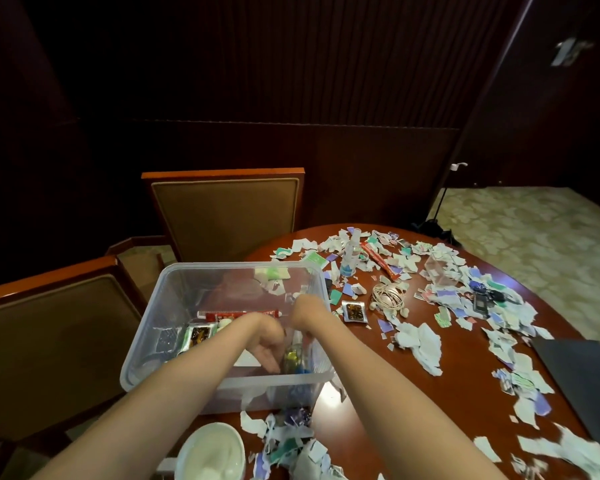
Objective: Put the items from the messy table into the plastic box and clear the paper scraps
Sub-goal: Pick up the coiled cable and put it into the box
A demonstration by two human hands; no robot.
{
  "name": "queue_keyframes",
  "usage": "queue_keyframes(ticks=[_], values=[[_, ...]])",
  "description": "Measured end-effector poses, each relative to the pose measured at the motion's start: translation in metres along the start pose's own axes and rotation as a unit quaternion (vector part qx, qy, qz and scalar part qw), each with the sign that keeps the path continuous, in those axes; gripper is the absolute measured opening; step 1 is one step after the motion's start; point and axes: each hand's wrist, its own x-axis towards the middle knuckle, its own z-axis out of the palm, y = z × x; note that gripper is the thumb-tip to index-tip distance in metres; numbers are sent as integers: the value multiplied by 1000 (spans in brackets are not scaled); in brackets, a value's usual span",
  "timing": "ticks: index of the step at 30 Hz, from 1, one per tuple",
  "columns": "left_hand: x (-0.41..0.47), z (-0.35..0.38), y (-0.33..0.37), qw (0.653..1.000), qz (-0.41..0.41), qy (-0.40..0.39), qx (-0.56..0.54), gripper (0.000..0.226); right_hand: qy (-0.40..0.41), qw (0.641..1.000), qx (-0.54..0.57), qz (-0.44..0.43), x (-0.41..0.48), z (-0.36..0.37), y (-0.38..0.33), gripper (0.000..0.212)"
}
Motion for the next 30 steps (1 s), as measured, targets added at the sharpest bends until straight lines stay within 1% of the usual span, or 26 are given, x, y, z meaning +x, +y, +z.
queue_keyframes(ticks=[3, 5, 7, 10, 13, 14, 16, 18, 23, 24, 27, 30], values=[[-19, -15, 9, 996, 65, 18, -59, 45, 68, 994, 87, 8, -5, -16, 7, 19], [-30, -22, 14, 988, 102, 34, -107, 45, 122, 980, 159, 6, -8, -28, 15, 24], [-39, -25, 21, 976, 137, 59, -156, 40, 158, 966, 206, 16, -11, -38, 25, 24], [-48, -22, 41, 951, 193, 101, -220, 32, 200, 951, 231, 35, -14, -47, 43, 16], [-53, -14, 68, 936, 225, 126, -242, 32, 214, 942, 251, 58, -17, -52, 63, 12], [-55, -10, 76, 935, 227, 128, -242, 32, 216, 941, 254, 64, -20, -54, 70, 12], [-58, 0, 92, 936, 230, 122, -238, 33, 220, 942, 239, 83, -24, -57, 84, 19], [-59, 11, 106, 939, 236, 107, -226, 34, 224, 944, 219, 100, -27, -60, 97, 16], [-43, 35, 128, 951, 237, 83, -179, 35, 227, 931, 243, 148, -21, -61, 135, 17], [-39, 40, 131, 954, 234, 80, -167, 35, 229, 930, 241, 156, -20, -61, 142, 16], [-21, 50, 140, 964, 215, 82, -136, 34, 225, 931, 224, 182, -15, -59, 163, 21], [-7, 59, 147, 973, 198, 86, -87, 35, 223, 934, 204, 190, -8, -56, 179, 15]])
